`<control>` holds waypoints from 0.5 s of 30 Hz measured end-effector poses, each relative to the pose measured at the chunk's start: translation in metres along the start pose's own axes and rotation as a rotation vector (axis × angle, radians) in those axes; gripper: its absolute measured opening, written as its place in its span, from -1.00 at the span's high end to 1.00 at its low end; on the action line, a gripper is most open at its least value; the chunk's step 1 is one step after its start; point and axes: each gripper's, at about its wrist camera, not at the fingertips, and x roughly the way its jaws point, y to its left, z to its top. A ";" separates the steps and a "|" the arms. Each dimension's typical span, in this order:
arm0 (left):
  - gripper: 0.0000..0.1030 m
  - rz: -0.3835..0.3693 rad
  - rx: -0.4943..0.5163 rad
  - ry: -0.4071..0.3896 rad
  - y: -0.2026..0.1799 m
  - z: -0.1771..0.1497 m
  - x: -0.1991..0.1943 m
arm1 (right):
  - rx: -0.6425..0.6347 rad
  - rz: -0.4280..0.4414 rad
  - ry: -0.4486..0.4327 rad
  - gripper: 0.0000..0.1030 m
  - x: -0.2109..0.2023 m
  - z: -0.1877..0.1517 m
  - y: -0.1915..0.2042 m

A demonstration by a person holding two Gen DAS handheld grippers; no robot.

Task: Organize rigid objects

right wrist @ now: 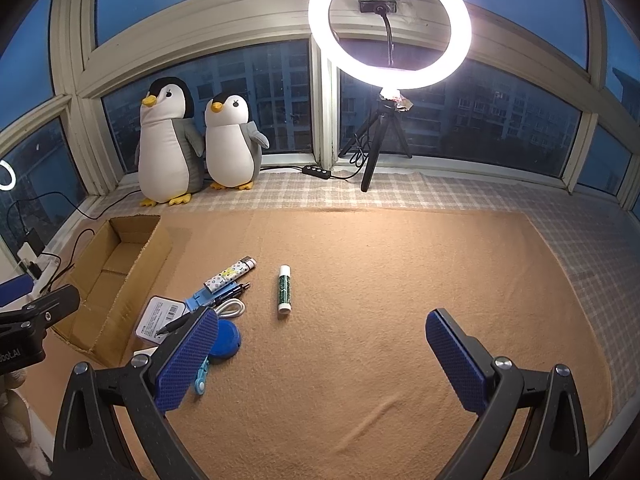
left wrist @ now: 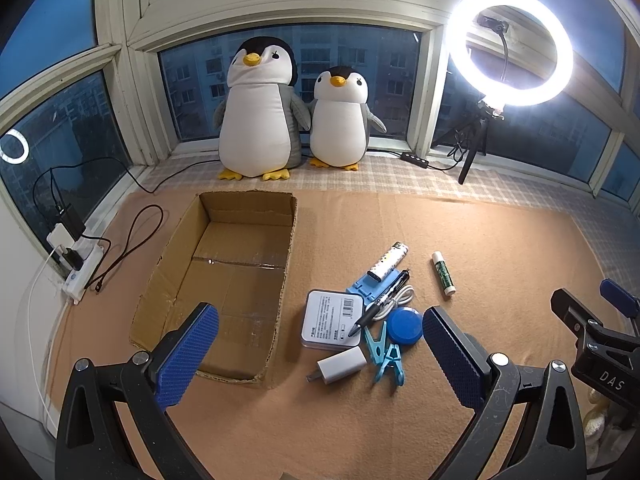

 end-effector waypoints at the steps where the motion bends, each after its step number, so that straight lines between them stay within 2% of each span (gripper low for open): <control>1: -1.00 -0.001 0.000 0.000 0.000 0.000 0.000 | 0.000 -0.001 0.000 -0.99 0.000 0.000 0.000; 15: -1.00 -0.006 0.002 0.001 -0.002 0.000 -0.001 | 0.002 0.001 0.008 -0.99 0.002 0.002 -0.001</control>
